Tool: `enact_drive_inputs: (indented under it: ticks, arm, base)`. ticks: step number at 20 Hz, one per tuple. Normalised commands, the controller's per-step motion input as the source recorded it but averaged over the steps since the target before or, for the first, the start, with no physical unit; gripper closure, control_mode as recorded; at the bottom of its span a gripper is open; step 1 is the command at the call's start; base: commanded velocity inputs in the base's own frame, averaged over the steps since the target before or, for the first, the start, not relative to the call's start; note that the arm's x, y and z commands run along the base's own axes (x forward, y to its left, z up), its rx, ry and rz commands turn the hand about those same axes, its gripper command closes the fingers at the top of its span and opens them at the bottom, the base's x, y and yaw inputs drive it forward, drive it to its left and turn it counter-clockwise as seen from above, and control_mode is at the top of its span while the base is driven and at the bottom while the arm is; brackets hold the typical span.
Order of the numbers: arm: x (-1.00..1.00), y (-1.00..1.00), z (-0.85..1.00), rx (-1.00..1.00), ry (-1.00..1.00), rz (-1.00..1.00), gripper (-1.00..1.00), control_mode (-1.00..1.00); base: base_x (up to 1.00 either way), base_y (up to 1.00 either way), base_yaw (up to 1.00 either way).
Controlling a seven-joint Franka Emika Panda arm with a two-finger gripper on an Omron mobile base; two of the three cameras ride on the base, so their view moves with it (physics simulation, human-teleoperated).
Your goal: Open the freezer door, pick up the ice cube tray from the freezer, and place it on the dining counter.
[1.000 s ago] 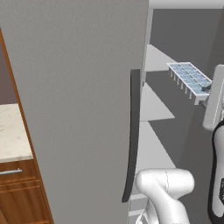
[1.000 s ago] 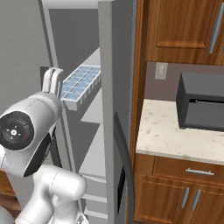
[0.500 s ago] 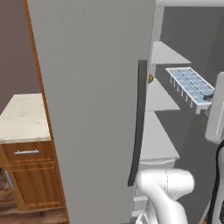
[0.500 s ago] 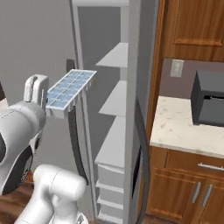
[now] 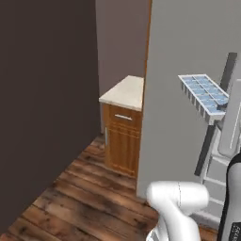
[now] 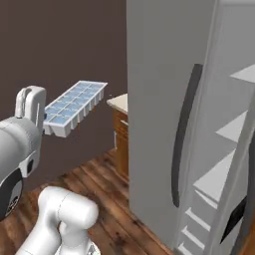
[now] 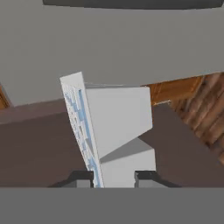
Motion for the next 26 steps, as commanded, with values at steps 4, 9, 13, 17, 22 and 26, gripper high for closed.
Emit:
enact_drive_inputs:
  ticks: [4, 9, 13, 17, 22, 26]
  arm:
    - [0.0, 0.0, 0.0, 0.0, 0.0, 0.0, 1.0, 1.0]
    - [0.0, 0.0, 0.0, 0.0, 0.0, 0.0, 1.0, 1.0]
    - [0.0, 0.0, 0.0, 0.0, 0.0, 0.0, 1.0, 1.0]
    - [0.0, 0.0, 0.0, 0.0, 0.0, 0.0, 1.0, 1.0]
    - [0.0, 0.0, 0.0, 0.0, 0.0, 0.0, 1.0, 1.0]
    - [0.0, 0.0, 0.0, 0.0, 0.0, 0.0, 1.0, 1.0]
  base:
    - [-0.24, 0.22, 1.0]
    - [-0.19, 0.09, 1.0]
    - [-0.16, 0.0, 1.0]
    - [-0.17, 0.0, 1.0]
    - [-0.19, 0.02, 1.0]
    - [-0.21, 0.15, 1.0]
